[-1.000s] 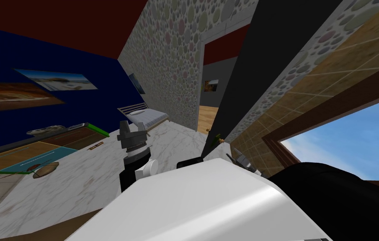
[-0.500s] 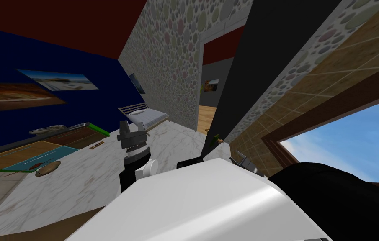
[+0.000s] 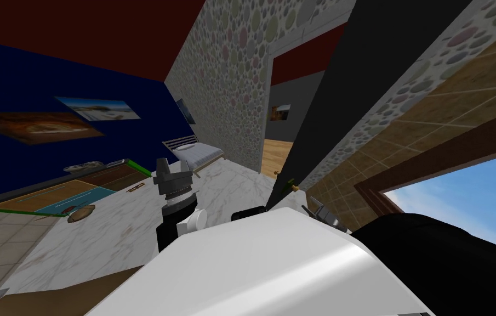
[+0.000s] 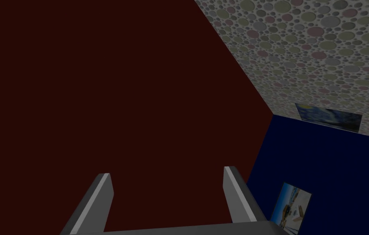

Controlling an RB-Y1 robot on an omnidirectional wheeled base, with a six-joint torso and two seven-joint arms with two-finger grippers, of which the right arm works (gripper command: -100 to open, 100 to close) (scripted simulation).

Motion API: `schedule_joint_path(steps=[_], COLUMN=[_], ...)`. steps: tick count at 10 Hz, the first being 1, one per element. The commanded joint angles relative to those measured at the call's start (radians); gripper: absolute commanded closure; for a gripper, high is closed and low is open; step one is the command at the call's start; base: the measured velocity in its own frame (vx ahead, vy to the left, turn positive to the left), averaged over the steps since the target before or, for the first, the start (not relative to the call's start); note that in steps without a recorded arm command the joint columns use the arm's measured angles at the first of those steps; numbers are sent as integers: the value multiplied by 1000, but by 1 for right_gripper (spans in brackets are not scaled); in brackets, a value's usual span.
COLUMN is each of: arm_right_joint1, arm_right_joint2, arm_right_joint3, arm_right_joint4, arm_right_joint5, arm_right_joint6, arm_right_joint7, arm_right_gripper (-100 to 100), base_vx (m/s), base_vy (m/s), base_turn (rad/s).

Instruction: Pull the door open

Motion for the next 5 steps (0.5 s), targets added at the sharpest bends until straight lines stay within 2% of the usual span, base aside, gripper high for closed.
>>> schedule_joint_path(steps=[1,3,4,5], arm_right_joint1=[-4,-11,-7,-7], arm_right_joint2=[-2,-5,-5,-5], arm_right_joint3=[-10,-24,-19,-19], arm_right_joint4=[1,7,2,2], arm_right_joint5=[-14,-34,-28,-28], arm_right_joint6=[13,28,26,26], arm_right_joint7=[-10,-27,-18,-18], arm_right_gripper=[-100,-100,-100,100], base_vx=[171,233,114,-17], base_vy=[107,63,14,-4], base_turn=[110,90,23,-16])
